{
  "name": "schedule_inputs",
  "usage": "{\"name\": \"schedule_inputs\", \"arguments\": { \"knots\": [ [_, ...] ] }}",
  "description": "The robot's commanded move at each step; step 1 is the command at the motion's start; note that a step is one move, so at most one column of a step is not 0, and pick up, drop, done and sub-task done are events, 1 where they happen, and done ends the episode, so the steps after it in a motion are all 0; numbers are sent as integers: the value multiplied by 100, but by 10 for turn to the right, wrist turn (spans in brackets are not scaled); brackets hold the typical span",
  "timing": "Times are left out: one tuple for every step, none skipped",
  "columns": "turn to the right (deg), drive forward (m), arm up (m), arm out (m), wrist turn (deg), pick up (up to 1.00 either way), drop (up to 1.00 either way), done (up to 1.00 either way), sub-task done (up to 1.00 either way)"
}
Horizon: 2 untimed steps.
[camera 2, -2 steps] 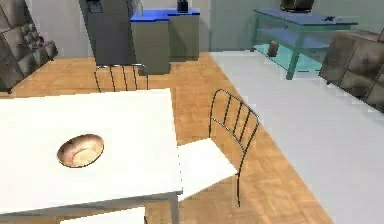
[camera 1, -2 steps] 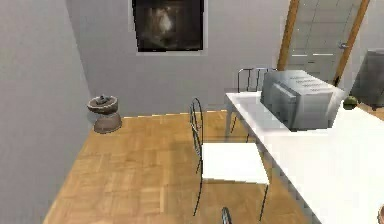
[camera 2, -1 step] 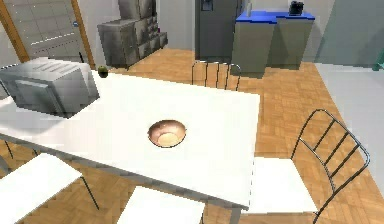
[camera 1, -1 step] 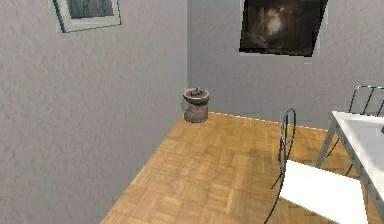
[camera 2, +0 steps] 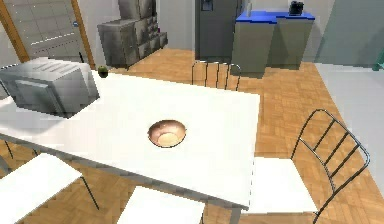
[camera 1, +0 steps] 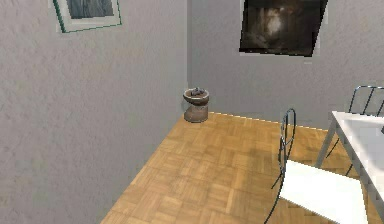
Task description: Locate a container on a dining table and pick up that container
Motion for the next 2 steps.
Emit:
{"name": "schedule_inputs", "arguments": {
  "knots": [
    [0, 0, 38, 0, 0, 0, 0, 0, 0],
    [0, 0, 0, 42, 0, 0, 0, 0, 0]
  ]
}}
